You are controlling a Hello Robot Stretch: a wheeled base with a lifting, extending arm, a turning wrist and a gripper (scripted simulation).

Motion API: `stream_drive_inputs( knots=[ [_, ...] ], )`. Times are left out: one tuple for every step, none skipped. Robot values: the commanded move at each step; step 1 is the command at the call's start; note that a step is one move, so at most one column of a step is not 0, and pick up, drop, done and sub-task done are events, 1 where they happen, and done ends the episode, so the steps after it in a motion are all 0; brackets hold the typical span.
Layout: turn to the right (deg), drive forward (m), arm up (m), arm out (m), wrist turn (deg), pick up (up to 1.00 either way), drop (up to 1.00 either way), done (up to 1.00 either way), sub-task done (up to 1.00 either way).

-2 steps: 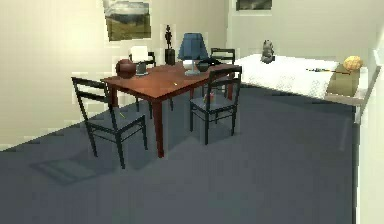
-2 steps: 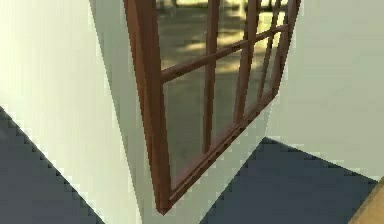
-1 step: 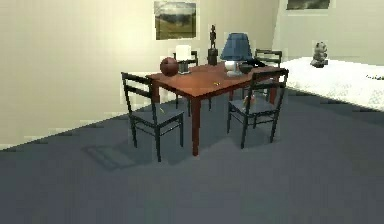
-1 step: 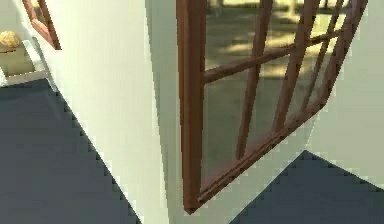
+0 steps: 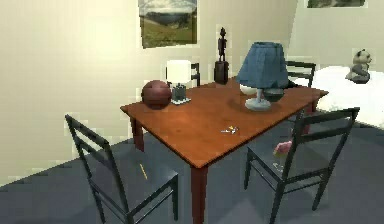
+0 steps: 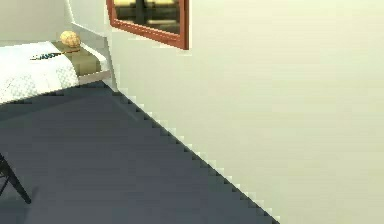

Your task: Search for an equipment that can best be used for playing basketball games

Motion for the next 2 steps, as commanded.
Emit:
stream_drive_inputs(
  knots=[
    [-3.0, 0.00, 0.00, 0.00, 0.0, 0.00, 0.00, 0.00, 0.00],
    [0.0, 0.45, 0.00, 0.00, 0.0, 0.00, 0.00, 0.00, 0.00]
  ],
)
